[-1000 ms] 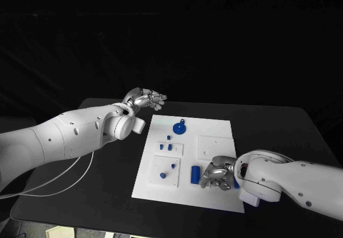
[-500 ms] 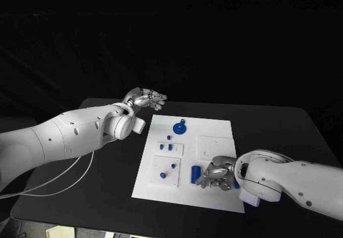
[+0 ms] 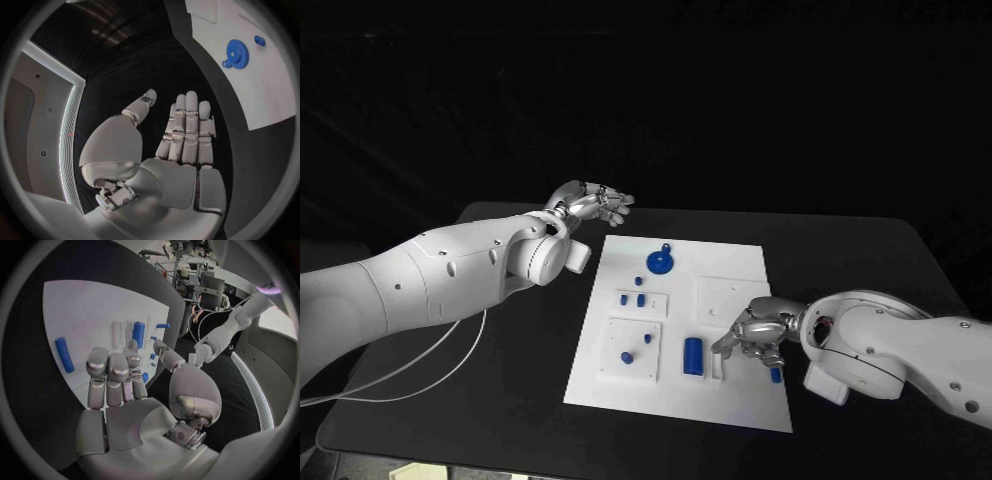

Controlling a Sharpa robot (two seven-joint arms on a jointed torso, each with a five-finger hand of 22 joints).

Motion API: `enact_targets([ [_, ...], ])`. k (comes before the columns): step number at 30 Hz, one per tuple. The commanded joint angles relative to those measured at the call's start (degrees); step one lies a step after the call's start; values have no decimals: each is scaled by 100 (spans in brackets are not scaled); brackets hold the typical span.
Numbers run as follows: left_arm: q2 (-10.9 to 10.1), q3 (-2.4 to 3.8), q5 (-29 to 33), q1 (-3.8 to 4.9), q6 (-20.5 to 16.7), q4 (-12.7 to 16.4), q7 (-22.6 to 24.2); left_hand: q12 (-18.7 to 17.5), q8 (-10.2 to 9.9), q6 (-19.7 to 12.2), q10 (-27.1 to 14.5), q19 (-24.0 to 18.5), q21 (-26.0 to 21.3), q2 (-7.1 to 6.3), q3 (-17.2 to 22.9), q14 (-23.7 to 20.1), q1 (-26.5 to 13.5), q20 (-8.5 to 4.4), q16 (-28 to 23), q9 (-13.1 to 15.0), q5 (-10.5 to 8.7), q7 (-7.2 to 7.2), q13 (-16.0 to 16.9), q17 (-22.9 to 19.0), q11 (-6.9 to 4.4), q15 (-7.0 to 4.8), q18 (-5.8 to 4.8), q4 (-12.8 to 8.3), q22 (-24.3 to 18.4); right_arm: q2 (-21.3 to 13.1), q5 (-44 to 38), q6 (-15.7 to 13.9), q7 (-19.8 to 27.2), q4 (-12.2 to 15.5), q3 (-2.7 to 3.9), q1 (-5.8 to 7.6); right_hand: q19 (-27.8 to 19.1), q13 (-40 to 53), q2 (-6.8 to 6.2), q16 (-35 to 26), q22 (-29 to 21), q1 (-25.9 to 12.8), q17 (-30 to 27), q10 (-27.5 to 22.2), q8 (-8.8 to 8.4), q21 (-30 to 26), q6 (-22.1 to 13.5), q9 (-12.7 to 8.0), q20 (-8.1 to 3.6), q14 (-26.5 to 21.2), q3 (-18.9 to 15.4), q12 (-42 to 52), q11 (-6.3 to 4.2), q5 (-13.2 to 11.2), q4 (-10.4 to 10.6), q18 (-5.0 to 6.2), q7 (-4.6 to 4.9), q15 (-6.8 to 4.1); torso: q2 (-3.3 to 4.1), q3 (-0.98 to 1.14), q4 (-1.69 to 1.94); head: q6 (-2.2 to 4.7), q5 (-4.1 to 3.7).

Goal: Assemble the parts on the task board

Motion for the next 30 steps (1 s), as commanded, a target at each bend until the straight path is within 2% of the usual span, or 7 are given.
enact_targets([
  [1, 15, 4, 26, 5, 72, 5, 47, -23, -3, 13, 45, 36, -30, 32, -24, 33, -15, 13, -25, -10, -12, -19, -7, 8, 13, 7, 97, -8, 5, -94, -74, 205, 365, -39, 10, 40, 16, 58, -13, -32, 41, 62, -4, 27, 1, -35, -13, 8, -26, 17, -19, -16, -20, 3, -9, 479, 15, -33, -7, 7, -15, 30, -29],
  [6, 23, 3, 26, 4, 153, 6, 116, -31, -3, 16, 50, 35, -46, -9, -106, 32, -129, 18, -42, -13, -15, -17, -10, 26, 13, 12, 90, 31, 11, -320, -417, 347, 214, -270, 20, 106, 32, 66, 64, -22, 45, 141, 3, 33, 13, -30, -10, 28, -42, 23, -67, -6, -23, 20, -43, 479, 15, -33, 3, 8, -1, 63, -118],
  [10, 21, 1, 26, 4, 157, 0, 105, -46, -6, 16, 55, 28, -80, -91, -287, 29, -326, 14, -71, -19, -6, -20, -15, 58, 10, 11, 96, 42, 17, -450, -565, 397, 55, -402, 18, 114, 34, 68, 63, -18, 47, 170, 6, 37, 18, -30, -5, 34, -46, 24, -81, -2, -23, 2, -60, 479, 11, -34, 7, 12, -3, 68, -181],
  [14, 24, 0, 26, 4, 161, 1, 106, -47, -6, 17, 57, 29, -84, -86, -295, 30, -330, 12, -74, -20, -5, -21, -16, 62, 9, 9, 99, 37, 18, -566, -968, 553, -72, -446, 13, 113, 35, 74, 50, -12, 50, 183, 9, 47, 23, -27, 2, 40, -48, 27, -100, 12, -25, -16, -72, 479, 9, -34, 7, 4, -4, 70, -232],
  [17, 22, -2, 26, 3, 183, 8, 115, -47, -5, 17, 59, 30, -86, -82, -299, 30, -331, 11, -76, -20, -5, -22, -16, 65, 8, 8, 101, 34, 18, -635, -1102, 681, -171, -381, -63, 108, 36, 71, 51, -9, 52, 194, 12, 45, 26, -26, 6, 43, -48, 27, -107, 5, -26, -25, -77, 479, 7, -34, 6, 3, 0, 70, -253],
  [23, 21, -17, 26, 2, 192, -4, 111, -54, -6, 20, 65, 34, -105, -111, -357, 30, -398, 12, -93, -24, -10, -23, -18, 82, 7, 8, 103, 37, 20, -655, -1356, 537, -305, -371, -129, -27, 30, 67, -44, -5, 56, 137, 15, 41, 27, -27, 4, 49, -40, 23, -158, -4, -25, -50, -15, 479, 8, -33, -4, 7, -15, 81, -292],
  [30, 10, -31, 26, 1, 206, 3, 117, -60, -10, 18, 70, 40, -122, -119, -401, 32, -475, 12, -109, -29, -13, -22, -21, 99, 5, 8, 107, 60, 22, -631, -1560, 472, -355, -384, -145, -226, 10, 66, -119, -3, 60, -187, 21, 30, 28, -33, -19, 70, -33, 9, -376, -15, -28, -52, 211, 479, 6, -36, 1, -6, 9, 65, -359],
])
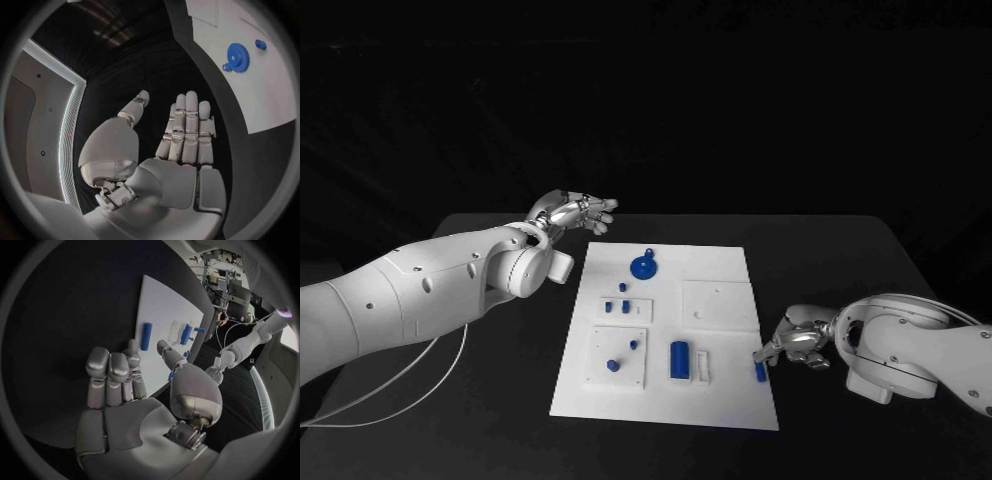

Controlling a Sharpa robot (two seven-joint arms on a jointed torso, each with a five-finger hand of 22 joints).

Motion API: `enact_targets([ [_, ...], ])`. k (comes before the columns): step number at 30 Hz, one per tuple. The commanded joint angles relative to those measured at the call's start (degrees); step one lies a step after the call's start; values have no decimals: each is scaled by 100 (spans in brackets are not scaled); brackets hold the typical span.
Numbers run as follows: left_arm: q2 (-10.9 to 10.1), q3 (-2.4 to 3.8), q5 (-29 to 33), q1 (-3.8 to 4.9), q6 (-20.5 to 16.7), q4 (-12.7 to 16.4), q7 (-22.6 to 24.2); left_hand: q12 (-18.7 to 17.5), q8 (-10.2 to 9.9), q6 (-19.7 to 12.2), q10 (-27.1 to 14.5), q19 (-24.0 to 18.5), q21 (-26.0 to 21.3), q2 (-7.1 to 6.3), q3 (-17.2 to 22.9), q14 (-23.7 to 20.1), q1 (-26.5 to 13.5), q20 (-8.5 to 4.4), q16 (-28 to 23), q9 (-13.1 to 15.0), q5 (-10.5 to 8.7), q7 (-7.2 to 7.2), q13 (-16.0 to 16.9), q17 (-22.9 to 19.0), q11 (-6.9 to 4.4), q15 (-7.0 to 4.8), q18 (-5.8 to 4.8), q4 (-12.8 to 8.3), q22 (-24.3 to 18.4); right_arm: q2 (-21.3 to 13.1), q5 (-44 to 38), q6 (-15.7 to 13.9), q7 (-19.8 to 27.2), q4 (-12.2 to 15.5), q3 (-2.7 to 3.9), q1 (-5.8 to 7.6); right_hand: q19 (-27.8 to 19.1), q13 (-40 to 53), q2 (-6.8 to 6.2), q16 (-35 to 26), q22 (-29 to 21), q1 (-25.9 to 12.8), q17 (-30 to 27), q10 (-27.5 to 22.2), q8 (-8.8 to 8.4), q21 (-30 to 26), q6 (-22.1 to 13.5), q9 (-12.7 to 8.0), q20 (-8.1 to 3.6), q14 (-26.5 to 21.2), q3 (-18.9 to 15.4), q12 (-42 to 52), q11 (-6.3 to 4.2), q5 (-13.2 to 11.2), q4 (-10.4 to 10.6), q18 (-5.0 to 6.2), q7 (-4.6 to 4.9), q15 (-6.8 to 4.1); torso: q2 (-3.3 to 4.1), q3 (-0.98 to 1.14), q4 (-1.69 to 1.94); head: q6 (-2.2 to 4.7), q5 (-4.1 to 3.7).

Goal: Assemble the parts on the task board

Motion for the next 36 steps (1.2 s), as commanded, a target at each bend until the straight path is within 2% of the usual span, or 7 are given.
enact_targets([
  [1, -6, 0, 26, 3, 92, 14, 86, -36, -11, 17, 28, 41, -35, -1, -42, 32, -75, 12, -22, -10, -14, -22, -8, 12, 5, 8, 110, 14, 6, 26, -395, 13, -120, 6, -7, -74, -19, 68, 21, -3, 61, -117, 8, 7, 28, -33, -19, 14, -15, -26, -83, -17, -8, -24, 36, 478, 25, -39, 1, -8, 13, -16, -39],
  [10, -19, -11, 26, 3, 99, 17, 85, -40, -12, 17, 29, 44, -47, 2, -59, 33, -114, 12, -32, -12, -15, -23, -10, 22, 4, 8, 113, 31, 7, 143, -521, -83, -121, -61, -12, -215, -89, 76, 254, 1, 81, -319, 19, -12, 37, -34, -41, 52, -53, -53, -558, -22, -22, -25, -209, 478, 12, -53, 5, -10, 18, -56, -63],
  [19, -32, -14, 26, 3, 91, 19, 78, -42, -13, 18, 32, 46, -52, 15, -60, 34, -122, 11, -36, -13, -15, -23, -10, 27, 3, 7, 116, 36, 7, 194, -569, -141, -117, -113, -15, -252, -82, 73, 527, 0, 75, -176, 17, -2, 41, -37, -31, 63, -75, -49, -517, -24, -28, -23, -299, 478, 5, -59, 4, -8, 16, -68, -55],
  [22, -34, -15, 26, 3, 97, 22, 69, -43, -13, 17, 32, 46, -53, 20, -59, 34, -122, 10, -37, -14, -15, -24, -11, 29, 3, 7, 116, 36, 8, 202, -573, -127, -117, -118, -16, -255, -76, 69, 617, -6, 67, 190, 11, 3, 38, -46, -27, 64, -89, -44, -178, -29, -28, -21, -292, 478, 7, -59, 1, -9, 15, -70, -57],
  [26, -36, -16, 26, 3, 100, 22, 63, -44, -14, 17, 32, 47, -55, 29, -57, 35, -120, 9, -40, -15, -15, -24, -11, 32, 3, 6, 118, 36, 9, 226, -594, -104, -123, -126, -20, -265, -48, 65, 476, -12, 62, 576, 0, 17, 30, -44, -14, 62, -51, -32, 468, -34, -14, -19, -206, 478, 23, -40, 4, -8, 13, -80, -60],
  [29, -38, -16, 26, 3, 100, 21, 62, -45, -14, 16, 33, 48, -57, 39, -54, 36, -114, 8, -41, -15, -14, -25, -12, 35, 2, 5, 119, 33, 10, 242, -622, -85, -128, -132, -26, -285, -41, 66, 524, -12, 67, 847, -2, 24, 28, -36, -10, 61, -47, -26, 746, -32, -13, -10, -296, 478, 20, -38, 4, -7, 9, -82, -59],
  [36, -48, -16, 26, 3, 91, 20, 59, -47, -15, 15, 33, 49, -60, 46, -52, 36, -104, 8, -44, -16, -15, -25, -12, 39, 2, 5, 121, 26, 11, 226, -633, -113, -106, -175, -31, -302, -36, 61, 593, -8, 87, 1074, -7, 51, 33, -6, 32, 54, 26, -11, 984, -28, 0, 42, -328, 478, 29, -13, 2, -7, 10, -83, -60],
])
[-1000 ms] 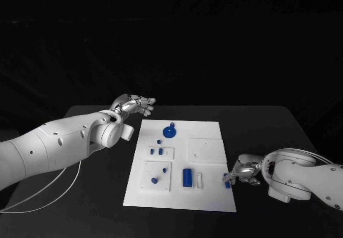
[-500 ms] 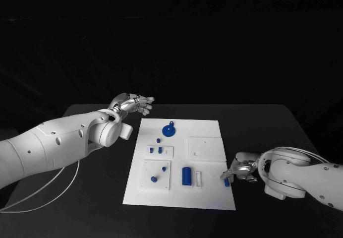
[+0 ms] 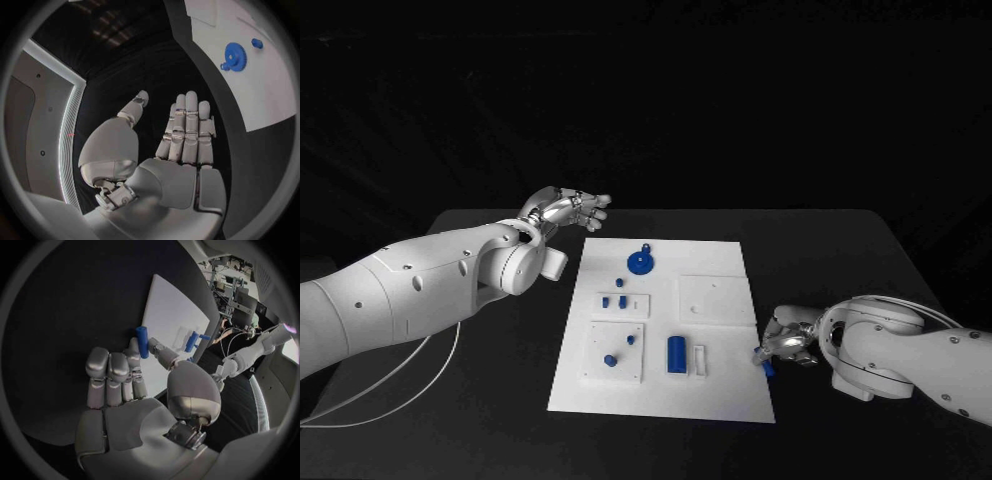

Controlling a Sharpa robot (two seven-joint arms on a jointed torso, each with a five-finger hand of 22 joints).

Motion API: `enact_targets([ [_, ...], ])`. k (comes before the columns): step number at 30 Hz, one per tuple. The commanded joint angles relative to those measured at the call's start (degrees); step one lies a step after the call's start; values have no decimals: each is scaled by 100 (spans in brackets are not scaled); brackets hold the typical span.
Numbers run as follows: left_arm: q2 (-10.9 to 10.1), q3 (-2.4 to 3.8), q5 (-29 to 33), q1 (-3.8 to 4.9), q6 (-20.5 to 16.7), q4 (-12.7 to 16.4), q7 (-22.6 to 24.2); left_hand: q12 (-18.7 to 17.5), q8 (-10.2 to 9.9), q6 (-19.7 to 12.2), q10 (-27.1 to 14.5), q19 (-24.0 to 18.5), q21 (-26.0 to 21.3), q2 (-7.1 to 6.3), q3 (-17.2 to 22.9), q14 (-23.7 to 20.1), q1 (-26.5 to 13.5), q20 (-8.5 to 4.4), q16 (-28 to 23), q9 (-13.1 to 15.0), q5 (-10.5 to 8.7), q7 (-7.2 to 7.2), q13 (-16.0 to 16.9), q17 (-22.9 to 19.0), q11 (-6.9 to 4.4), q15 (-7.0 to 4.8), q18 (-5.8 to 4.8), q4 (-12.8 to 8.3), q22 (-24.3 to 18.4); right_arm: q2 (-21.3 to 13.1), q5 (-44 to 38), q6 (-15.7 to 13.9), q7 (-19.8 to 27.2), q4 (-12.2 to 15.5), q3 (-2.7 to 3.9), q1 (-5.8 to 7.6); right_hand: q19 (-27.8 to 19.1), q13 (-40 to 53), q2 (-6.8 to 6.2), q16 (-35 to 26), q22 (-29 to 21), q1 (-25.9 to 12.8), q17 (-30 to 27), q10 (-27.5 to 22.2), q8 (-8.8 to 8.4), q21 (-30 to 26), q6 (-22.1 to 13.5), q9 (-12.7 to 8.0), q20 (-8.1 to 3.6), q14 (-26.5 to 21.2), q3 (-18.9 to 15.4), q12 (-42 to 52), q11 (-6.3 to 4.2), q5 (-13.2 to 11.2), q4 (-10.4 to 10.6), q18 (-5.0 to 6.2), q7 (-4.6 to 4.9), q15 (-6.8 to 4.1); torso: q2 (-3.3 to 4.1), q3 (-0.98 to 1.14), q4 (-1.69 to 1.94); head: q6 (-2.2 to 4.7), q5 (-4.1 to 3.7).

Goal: Assemble the parts on the task board

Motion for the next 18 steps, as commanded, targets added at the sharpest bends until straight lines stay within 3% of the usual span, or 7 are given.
enact_targets([
  [1, 0, 4, 26, 4, 64, 12, 60, -24, -15, 15, 33, 49, -38, 26, -23, 36, -23, 8, -22, -6, -15, -25, -8, 8, 2, 5, 60, -4, 8, -4, -122, 43, -56, -67, -55, -74, -2, 60, 151, -8, 88, 138, -6, 55, -43, 29, 38, -683, 66, 21, 103, -30, 0, 13, -10, 482, 27, 12, -1, 2, -1, 1, -2],
  [11, -3, 3, 26, 4, 65, 6, 60, -26, -16, 15, 34, 51, -41, 34, -25, 37, -28, 9, -26, -7, -15, -25, -9, 12, 3, 5, 60, -2, 10, -241, 281, 16, -26, -21, -28, -65, 5, 46, 180, 0, 91, 16, -3, 83, -33, 45, 88, -691, 125, 24, 161, -40, -4, -16, 59, 482, 21, 14, -5, 5, 5, 14, -6],
  [13, -4, 2, 26, 4, 62, 5, 60, -26, -16, 15, 34, 51, -41, 35, -26, 37, -30, 9, -27, -7, -15, -25, -9, 13, 3, 5, 59, -1, 10, -311, 510, 43, -5, 34, 17, 11, 7, 45, 187, 1, 91, 13, -2, 86, -32, 47, 92, -692, 127, 24, 168, -41, -6, -14, 59, 482, 19, 13, -4, 3, -1, 14, 3],
  [18, 5, 2, 26, 4, 79, 7, 51, -28, -16, 16, 36, 52, -45, 41, -33, 37, -46, 11, -31, -8, -15, -25, -9, 18, 3, 7, 58, 6, 12, -321, 1854, 218, 163, 202, 27, 298, 10, 42, 227, 5, 92, -9, 1, 94, -30, 53, 106, -695, 135, 24, 177, -44, -11, 0, 47, 482, 14, 9, -2, 1, 0, 20, 3],
])
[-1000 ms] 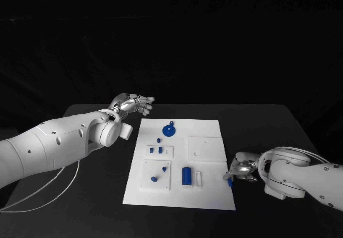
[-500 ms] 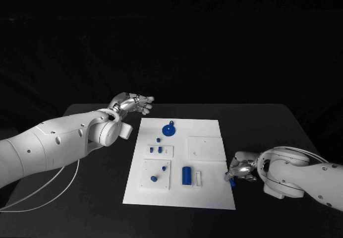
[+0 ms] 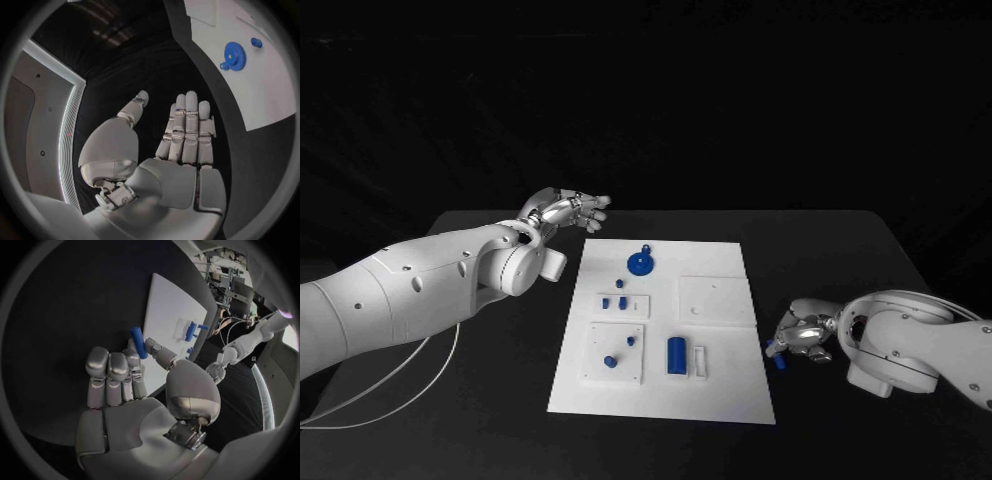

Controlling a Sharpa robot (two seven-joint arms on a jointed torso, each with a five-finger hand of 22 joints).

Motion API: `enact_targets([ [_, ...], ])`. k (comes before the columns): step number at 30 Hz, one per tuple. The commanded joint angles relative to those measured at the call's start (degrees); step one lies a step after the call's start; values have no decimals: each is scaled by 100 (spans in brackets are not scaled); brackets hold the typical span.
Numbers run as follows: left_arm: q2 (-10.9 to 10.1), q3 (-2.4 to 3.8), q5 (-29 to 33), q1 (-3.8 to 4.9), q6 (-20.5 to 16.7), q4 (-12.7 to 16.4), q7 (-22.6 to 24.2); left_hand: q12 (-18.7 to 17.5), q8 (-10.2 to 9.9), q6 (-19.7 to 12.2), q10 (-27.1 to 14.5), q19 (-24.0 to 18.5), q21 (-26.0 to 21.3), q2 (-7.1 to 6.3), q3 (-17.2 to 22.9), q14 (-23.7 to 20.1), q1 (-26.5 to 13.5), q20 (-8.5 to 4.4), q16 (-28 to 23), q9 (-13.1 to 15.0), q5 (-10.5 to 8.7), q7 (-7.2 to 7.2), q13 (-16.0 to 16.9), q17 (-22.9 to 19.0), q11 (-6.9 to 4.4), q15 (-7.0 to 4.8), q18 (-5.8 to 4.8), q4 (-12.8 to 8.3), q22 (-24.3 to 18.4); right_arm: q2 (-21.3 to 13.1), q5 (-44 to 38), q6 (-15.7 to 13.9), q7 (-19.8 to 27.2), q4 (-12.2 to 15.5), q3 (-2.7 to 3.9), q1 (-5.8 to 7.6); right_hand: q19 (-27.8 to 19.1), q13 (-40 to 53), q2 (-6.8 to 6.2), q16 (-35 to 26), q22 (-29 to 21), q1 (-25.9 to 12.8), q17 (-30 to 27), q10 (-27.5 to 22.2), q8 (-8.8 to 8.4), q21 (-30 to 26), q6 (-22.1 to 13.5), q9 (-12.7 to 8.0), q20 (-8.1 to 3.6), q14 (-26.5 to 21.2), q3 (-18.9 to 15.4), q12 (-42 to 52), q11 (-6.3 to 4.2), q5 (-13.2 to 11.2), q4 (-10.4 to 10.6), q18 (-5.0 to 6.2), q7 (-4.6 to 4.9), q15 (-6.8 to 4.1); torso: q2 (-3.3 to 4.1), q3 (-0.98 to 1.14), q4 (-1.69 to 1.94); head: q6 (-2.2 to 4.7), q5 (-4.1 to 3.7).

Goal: Assemble the parts on the task board

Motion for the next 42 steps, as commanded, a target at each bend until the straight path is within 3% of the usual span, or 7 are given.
enact_targets([
  [1, 15, 4, 25, 4, 73, 13, 54, -28, -16, 16, 36, 31, -25, 27, -35, 37, -35, -9, -32, -9, -15, -25, -9, 8, 3, 7, 60, 7, 8, 58, 1330, 247, 71, 174, 7, 95, 1, 42, 73, 7, 88, -46, 2, 54, 49, 35, 40, 58, 30, 43, 8, -24, -11, 10, -13, 477, 1, -14, 1, -3, 0, 6, 2],
  [7, 24, 4, 25, 4, 76, 17, 50, -30, -16, 17, 38, 32, -29, 34, -40, 37, -51, -9, -37, -10, -14, -25, -10, 14, 3, 7, 60, 17, 10, 319, 1650, 126, 75, 274, 6, 99, -6, 40, 125, 7, 88, -92, 4, 53, 48, 37, 48, 53, 39, 37, -10, -31, -11, -8, -24, 477, 0, -13, 6, -6, 8, 14, 8],
  [13, 27, 4, 25, 4, 87, 26, 50, -31, -16, 17, 39, 33, -31, 36, -41, 37, -55, -9, -39, -10, -14, -26, -10, 16, 3, 7, 60, 19, 10, 643, 1612, -68, 42, 204, -7, 91, -13, 40, 168, 5, 84, -104, 5, 51, 44, 33, 44, 50, 39, 32, 3, -36, -13, -46, -20, 477, -2, -16, 3, -14, 10, 5, 5],
  [19, 20, 4, 25, 4, 91, 34, 52, -33, -16, 19, 42, 32, -37, 35, -38, 37, -30, -11, -46, -11, -14, -28, -11, 25, 0, 6, 63, 0, 15, 873, 1375, -340, 4, 83, -20, -55, -14, 40, 171, 4, 84, -110, 5, 49, 43, 33, 41, 50, 38, 30, 4, -37, -13, -49, -18, 477, -1, -17, 6, -13, 14, -1, 22],
  [28, 10, 4, 25, 4, 88, 40, 53, -34, -16, 19, 43, 33, -39, 35, -41, 38, -34, -10, -48, -12, -15, -27, -11, 28, 1, 7, 63, 0, 17, 1092, 876, -546, 41, 15, -20, -170, -12, 44, 169, 3, 78, -193, 5, 43, 43, 34, 31, 53, 36, 25, -49, -41, -11, -50, 1, 477, 2, -21, 5, -8, 4, -20, 80],
  [42, 11, 4, 25, 5, 95, 41, 46, -36, -17, 19, 45, 34, -43, 40, -48, 39, -50, -8, -53, -13, -15, -27, -12, 33, 1, 8, 61, 9, 19, 1240, 741, -539, 37, -55, -18, -211, -3, 51, 147, 5, 71, -290, 7, 41, 47, 35, 33, 58, 29, 24, -118, -42, -15, -50, 50, 477, -1, -27, 3, -2, 4, -29, 119],
])
